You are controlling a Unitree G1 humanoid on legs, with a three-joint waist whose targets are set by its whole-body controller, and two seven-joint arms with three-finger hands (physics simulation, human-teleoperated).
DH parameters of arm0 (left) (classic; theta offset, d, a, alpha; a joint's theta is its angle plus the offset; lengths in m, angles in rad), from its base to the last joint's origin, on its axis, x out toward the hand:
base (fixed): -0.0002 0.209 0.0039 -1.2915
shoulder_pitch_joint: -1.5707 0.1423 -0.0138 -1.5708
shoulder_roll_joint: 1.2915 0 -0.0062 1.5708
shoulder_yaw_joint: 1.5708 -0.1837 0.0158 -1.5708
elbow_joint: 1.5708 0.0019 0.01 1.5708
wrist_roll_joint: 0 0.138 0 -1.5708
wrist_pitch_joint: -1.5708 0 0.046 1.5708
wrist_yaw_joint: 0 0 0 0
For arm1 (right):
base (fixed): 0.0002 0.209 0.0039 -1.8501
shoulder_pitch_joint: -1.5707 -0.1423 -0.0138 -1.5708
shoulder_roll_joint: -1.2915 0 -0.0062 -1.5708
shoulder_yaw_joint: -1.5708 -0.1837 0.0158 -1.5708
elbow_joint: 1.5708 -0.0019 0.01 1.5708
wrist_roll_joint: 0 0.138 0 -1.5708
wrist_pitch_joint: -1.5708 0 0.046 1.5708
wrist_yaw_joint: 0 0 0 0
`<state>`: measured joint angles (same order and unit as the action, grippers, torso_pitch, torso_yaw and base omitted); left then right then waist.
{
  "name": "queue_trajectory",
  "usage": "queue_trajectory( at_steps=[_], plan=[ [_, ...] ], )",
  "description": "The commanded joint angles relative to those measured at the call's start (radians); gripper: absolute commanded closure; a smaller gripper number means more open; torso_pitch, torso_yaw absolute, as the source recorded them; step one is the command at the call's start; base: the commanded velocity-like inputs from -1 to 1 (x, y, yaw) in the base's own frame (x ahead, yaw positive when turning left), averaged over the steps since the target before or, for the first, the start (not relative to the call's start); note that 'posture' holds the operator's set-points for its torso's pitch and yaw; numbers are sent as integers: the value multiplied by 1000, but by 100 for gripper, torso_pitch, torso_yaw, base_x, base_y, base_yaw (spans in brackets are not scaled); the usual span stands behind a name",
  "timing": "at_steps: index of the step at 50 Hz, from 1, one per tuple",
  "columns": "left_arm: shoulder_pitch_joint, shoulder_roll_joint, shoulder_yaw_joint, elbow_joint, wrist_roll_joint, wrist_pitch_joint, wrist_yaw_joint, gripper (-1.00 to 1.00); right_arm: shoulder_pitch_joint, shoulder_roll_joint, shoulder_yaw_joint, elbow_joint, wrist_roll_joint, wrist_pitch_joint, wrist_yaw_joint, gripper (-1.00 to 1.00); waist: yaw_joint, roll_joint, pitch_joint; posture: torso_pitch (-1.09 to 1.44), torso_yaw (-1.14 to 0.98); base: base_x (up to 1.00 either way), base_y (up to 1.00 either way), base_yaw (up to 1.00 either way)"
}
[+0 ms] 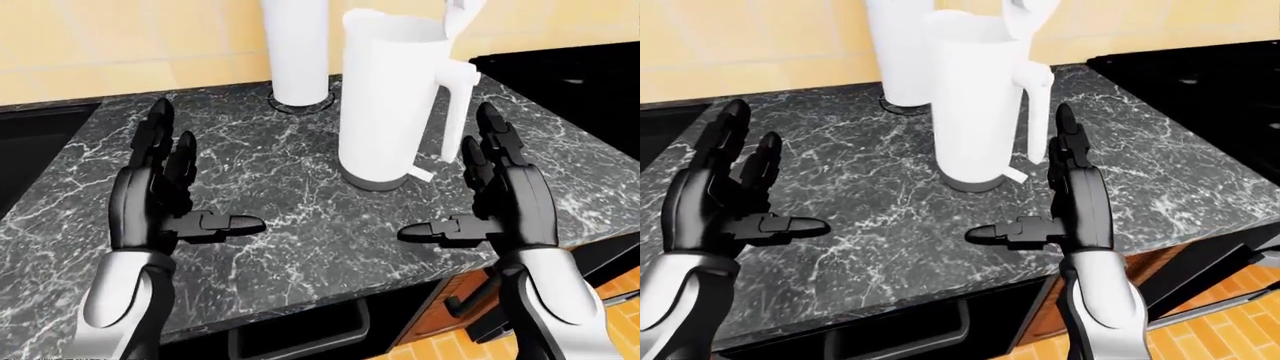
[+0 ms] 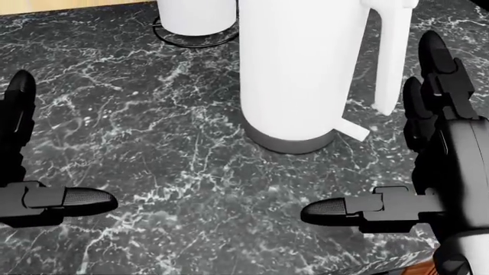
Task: Close the lid of the electric kettle.
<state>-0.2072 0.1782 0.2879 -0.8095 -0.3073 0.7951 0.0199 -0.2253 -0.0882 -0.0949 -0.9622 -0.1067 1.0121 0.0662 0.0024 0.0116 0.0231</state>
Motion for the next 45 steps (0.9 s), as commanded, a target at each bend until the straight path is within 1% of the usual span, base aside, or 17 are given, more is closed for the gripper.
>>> queue_trajectory(
  at_steps=[1,7,13,19,26,29,36,40,45],
  plan=[
    [-19,8,5,-25,1,-37,-1,-100,-16,-4,-3,-23,-2,-34,-2,-100,-1,1,-17,0,0,0,0,0],
    [-20,8,4,-17,4,-44,-4,-100,-18,-5,-5,-22,-2,-34,-2,-100,0,0,-13,0,0,0,0,0],
    [-23,10,10,-44,-7,-14,4,-100,-19,-8,-7,-31,-4,-25,0,-100,1,-1,-11,0,0,0,0,0],
    [-10,7,1,-25,5,-45,-7,-100,-21,-8,-10,-31,-2,-25,2,-100,4,-1,-10,0,0,0,0,0],
    [-12,5,0,-16,10,-52,-10,-100,-27,-10,-9,-36,-5,-15,0,-100,7,-2,-11,0,0,0,0,0],
    [-11,4,-3,-14,14,-55,-11,-100,-20,-11,-12,-21,-4,-36,1,-100,7,-2,-12,0,0,0,0,0],
    [-9,0,-10,15,26,-86,-20,-100,-32,-13,-17,-27,-1,-33,4,-100,7,-1,-15,0,0,0,0,0],
    [-13,3,1,-20,12,-45,-12,-100,-30,-19,-23,-22,-2,-39,8,-100,7,0,-16,0,0,0,0,0],
    [-20,8,12,-49,-3,-10,-1,-100,-47,-31,-33,-42,-9,-3,11,-100,6,-1,-17,0,0,0,0,0]
  ],
)
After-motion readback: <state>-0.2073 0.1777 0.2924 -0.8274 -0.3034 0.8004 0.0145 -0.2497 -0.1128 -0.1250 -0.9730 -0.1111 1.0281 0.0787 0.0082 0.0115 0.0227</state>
